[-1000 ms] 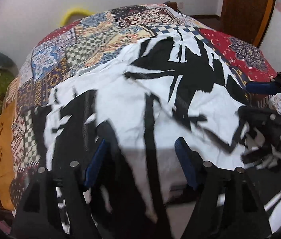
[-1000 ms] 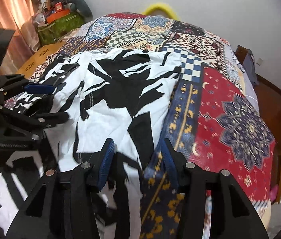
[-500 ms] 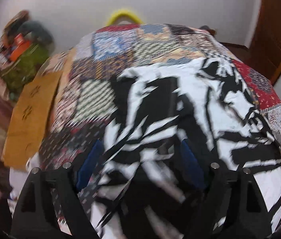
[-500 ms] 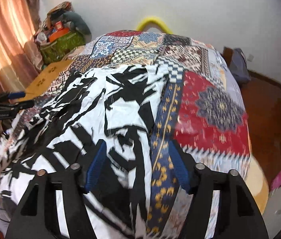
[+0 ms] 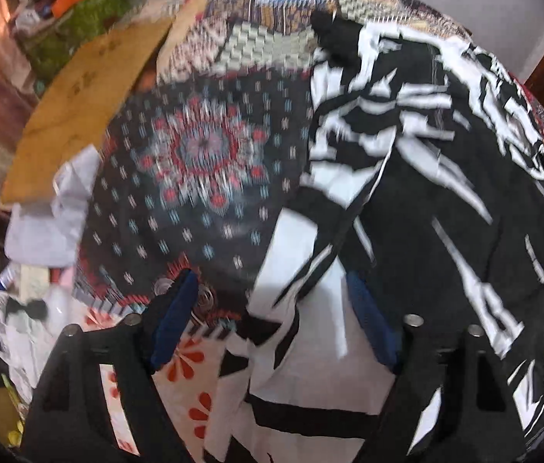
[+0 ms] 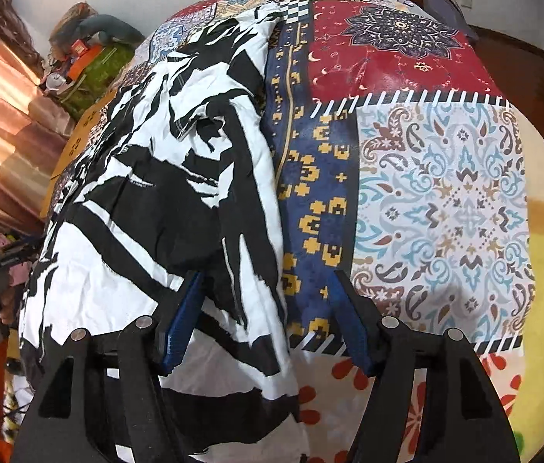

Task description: Fold small clothes

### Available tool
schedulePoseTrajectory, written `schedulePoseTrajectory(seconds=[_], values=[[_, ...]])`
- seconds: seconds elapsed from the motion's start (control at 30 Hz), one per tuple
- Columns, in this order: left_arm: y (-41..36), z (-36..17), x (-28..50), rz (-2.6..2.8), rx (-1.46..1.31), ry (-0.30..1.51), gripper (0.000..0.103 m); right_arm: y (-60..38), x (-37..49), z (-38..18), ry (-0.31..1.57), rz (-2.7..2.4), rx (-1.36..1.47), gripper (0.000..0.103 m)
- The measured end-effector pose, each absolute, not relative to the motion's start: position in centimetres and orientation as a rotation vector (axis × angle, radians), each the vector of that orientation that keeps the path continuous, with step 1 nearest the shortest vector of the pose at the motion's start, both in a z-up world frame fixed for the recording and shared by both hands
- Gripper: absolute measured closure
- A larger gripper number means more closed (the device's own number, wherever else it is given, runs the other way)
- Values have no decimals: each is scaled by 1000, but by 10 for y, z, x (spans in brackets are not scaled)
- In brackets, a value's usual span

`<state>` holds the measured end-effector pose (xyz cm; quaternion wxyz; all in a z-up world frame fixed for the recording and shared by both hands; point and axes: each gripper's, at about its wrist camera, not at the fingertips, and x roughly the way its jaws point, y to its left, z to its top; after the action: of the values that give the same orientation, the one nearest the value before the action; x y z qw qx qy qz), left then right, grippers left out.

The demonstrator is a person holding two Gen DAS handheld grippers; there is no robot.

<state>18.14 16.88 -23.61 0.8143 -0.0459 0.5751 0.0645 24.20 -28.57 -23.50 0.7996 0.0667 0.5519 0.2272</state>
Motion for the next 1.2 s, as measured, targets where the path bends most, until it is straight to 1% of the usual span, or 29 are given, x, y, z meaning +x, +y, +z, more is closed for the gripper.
schedulePoseTrajectory(seconds=[0.03, 0.07, 0.1, 0.13, 0.17, 0.2, 0.27, 0.53, 0.7, 0.73, 0.77, 0.8, 0.83, 0.87, 0.9, 0.93, 0.97, 1.0, 1.2], values=[[170, -239, 181, 124, -124, 1227, 44, -284, 240, -234, 1181, 496, 133, 49], [171, -240, 180, 105, -154, 1219, 58, -280, 239, -232, 1177, 515, 127, 59], [170, -240, 179, 85, -177, 1213, 66, -278, 238, -231, 1175, 531, 125, 70], [169, -240, 181, 69, -188, 1215, 82, -275, 237, -229, 1176, 548, 119, 74], [166, -239, 182, 65, -185, 1217, 93, -272, 237, -228, 1175, 563, 107, 85], [163, -238, 184, 64, -172, 1218, 95, -268, 238, -227, 1173, 574, 90, 94], [155, -232, 190, 60, -145, 1209, 98, -261, 241, -222, 1167, 594, 71, 96], [158, -181, 243, 75, -152, 1054, 98, -256, 284, -187, 1010, 568, 80, 98], [169, -188, 274, 127, -147, 1079, 98, -256, 314, -193, 993, 470, 82, 97], [172, -191, 277, 143, -150, 1089, 95, -255, 317, -196, 1004, 462, 74, 97], [173, -194, 277, 152, -159, 1098, 89, -253, 320, -202, 1027, 455, 66, 96], [176, -196, 274, 152, -171, 1107, 86, -257, 319, -202, 1037, 449, 67, 94], [178, -196, 269, 150, -179, 1113, 80, -258, 319, -204, 1048, 446, 70, 93], [180, -196, 264, 152, -179, 1114, 69, -260, 317, -205, 1057, 448, 77, 89], [182, -195, 257, 156, -171, 1110, 64, -263, 316, -204, 1062, 450, 85, 83], [183, -193, 250, 158, -162, 1103, 55, -266, 312, -203, 1063, 449, 93, 79], [184, -191, 241, 158, -149, 1094, 52, -271, 307, -201, 1059, 447, 98, 72], [185, -190, 233, 158, -138, 1093, 52, -277, 302, -198, 1052, 444, 103, 69], [196, -196, 189, 137, -181, 1132, 51, -303, 269, -195, 1060, 440, 127, 67]])
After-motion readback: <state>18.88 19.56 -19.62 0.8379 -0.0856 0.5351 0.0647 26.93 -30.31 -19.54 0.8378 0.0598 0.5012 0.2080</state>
